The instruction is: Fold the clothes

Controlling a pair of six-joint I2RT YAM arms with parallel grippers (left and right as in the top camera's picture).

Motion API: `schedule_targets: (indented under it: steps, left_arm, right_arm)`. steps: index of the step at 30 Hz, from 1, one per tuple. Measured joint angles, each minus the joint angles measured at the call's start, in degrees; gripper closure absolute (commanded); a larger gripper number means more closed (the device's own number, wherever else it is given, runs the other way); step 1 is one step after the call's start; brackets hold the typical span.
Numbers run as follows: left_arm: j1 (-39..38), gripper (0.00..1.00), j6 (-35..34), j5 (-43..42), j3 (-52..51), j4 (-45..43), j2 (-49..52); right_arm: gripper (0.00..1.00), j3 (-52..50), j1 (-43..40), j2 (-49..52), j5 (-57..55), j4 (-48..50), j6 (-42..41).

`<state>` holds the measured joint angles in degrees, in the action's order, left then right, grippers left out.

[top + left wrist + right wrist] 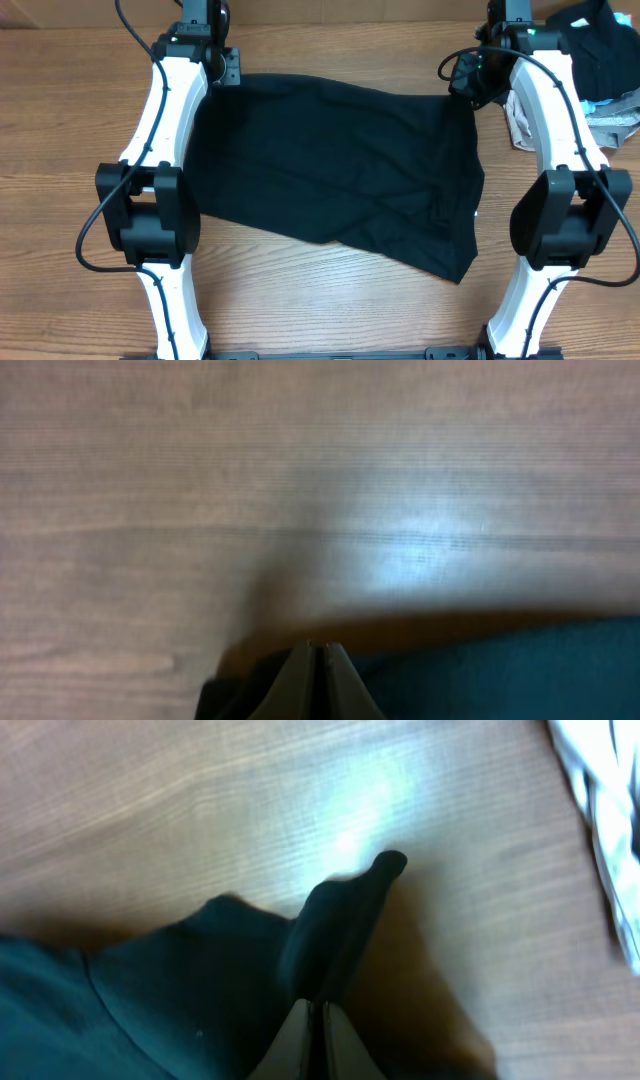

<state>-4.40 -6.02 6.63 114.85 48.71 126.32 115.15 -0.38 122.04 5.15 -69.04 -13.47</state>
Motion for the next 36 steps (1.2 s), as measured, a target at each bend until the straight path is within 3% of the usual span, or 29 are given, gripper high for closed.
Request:
schedule_targets:
  steps: [14,23,30,36]
  left_arm:
    - [0.0,0.96,0.0,-0.1,0.0,15.5,-0.6]
    - [0.0,0.96,0.4,0.0,0.0,18.4,-0.6]
    - [0.0,0.96,0.6,0.0,0.0,18.6,-0.7]
    - [0.0,0.96,0.6,0.0,0.0,18.6,-0.6]
  right_arm:
    - [0.95,-2.2,0.0,-0.4,1.0,-11.2,0.0]
    - [0.68,-14.6,0.0,-0.5,2.1,-9.8,0.2]
    - [0.43,-15.7,-0.1,-0.5,2.1,-4.2,0.1]
    - [0.4,-15.5,-0.9,-0.5,2.1,2.5,0.0]
